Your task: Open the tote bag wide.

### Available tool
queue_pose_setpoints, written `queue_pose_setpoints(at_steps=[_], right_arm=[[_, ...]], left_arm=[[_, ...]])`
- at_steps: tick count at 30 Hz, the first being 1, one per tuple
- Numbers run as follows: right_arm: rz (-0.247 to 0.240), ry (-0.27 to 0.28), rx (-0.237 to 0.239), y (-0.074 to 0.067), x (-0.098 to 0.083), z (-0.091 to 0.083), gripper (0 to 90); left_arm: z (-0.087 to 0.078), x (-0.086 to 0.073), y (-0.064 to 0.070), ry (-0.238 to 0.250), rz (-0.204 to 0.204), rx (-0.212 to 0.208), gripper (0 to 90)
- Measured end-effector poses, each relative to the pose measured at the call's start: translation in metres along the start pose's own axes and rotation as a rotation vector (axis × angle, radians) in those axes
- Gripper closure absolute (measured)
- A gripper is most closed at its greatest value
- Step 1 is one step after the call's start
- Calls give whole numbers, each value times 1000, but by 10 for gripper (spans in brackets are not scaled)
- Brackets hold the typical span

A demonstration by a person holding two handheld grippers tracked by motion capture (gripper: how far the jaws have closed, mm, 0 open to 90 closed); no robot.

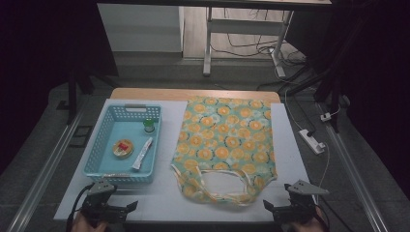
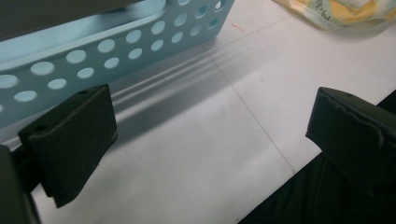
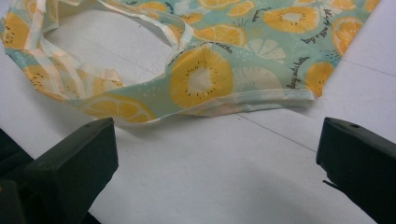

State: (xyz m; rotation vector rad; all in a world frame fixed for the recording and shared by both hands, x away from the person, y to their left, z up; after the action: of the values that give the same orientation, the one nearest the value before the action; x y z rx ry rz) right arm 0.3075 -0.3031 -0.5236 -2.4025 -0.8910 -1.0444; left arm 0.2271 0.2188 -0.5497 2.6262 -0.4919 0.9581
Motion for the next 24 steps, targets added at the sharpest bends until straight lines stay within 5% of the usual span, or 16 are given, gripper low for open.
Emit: queue_pose_setpoints(at_steps=[24], right_arm=[[-14,-6,14,-2,0,1,0]], left_arm=[[1,0,1,-8,17,1,20]])
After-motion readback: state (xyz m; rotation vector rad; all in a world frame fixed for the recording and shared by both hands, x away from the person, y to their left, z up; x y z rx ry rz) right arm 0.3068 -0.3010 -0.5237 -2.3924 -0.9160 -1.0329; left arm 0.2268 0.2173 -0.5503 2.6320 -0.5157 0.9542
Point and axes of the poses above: each handheld gripper's, and its own axes: z roughly forward along the jaws, x roughly out of its top, y roughly to its right, the point moved 4 cm from there along z, roughly forward along the jaws, and after that the axes turned 4 degrees about x, right-handed, at the moved point
